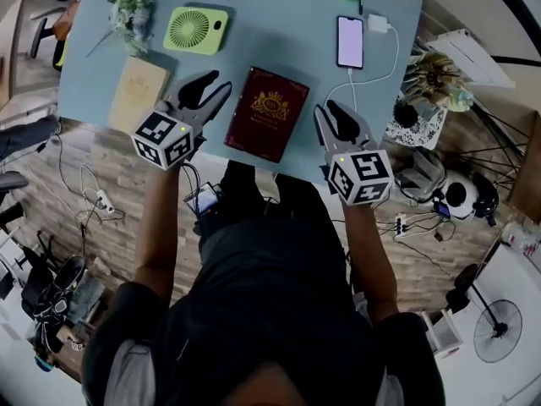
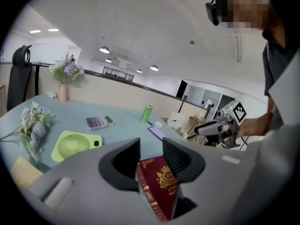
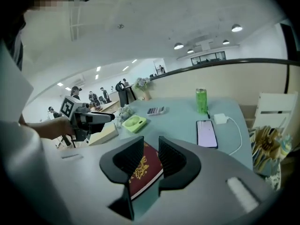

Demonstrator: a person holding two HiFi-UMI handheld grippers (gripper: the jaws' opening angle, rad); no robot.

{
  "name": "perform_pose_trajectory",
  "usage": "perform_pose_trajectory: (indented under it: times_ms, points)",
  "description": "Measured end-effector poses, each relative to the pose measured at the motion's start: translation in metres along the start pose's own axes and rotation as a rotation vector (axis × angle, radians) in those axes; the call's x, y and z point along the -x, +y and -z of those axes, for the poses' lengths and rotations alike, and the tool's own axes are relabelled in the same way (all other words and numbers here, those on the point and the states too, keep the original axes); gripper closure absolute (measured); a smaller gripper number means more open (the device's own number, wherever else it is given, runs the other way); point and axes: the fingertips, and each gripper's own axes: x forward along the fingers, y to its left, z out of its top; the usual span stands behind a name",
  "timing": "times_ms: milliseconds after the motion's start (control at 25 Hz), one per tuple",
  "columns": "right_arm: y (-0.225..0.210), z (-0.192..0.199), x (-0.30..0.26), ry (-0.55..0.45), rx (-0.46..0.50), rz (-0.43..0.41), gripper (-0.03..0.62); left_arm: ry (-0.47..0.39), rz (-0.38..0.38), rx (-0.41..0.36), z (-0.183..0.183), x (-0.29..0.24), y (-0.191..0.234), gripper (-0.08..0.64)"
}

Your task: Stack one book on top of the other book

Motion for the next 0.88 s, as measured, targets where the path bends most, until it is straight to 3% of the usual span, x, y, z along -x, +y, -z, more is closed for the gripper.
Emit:
perform_pose_trajectory:
  times_ms: [440, 720, 880]
  points:
    - [-0.003, 0.099, -0.049, 0.175, -0.189, 0.024, 0.508, 0.200, 0.068, 0.109, 0.111, -0.032, 0.008, 0.368]
    - [-0.001, 0.136, -0.064, 0.235, -0.293, 0.031, 0.486, 0.262, 0.068, 0.145, 0.151, -0.043, 0.002, 0.308]
    - [0.001, 0.145, -0.067, 0.216, -0.354, 0.026, 0.486, 0.267, 0.072, 0.184, 0.164, -0.046, 0.002, 0.285]
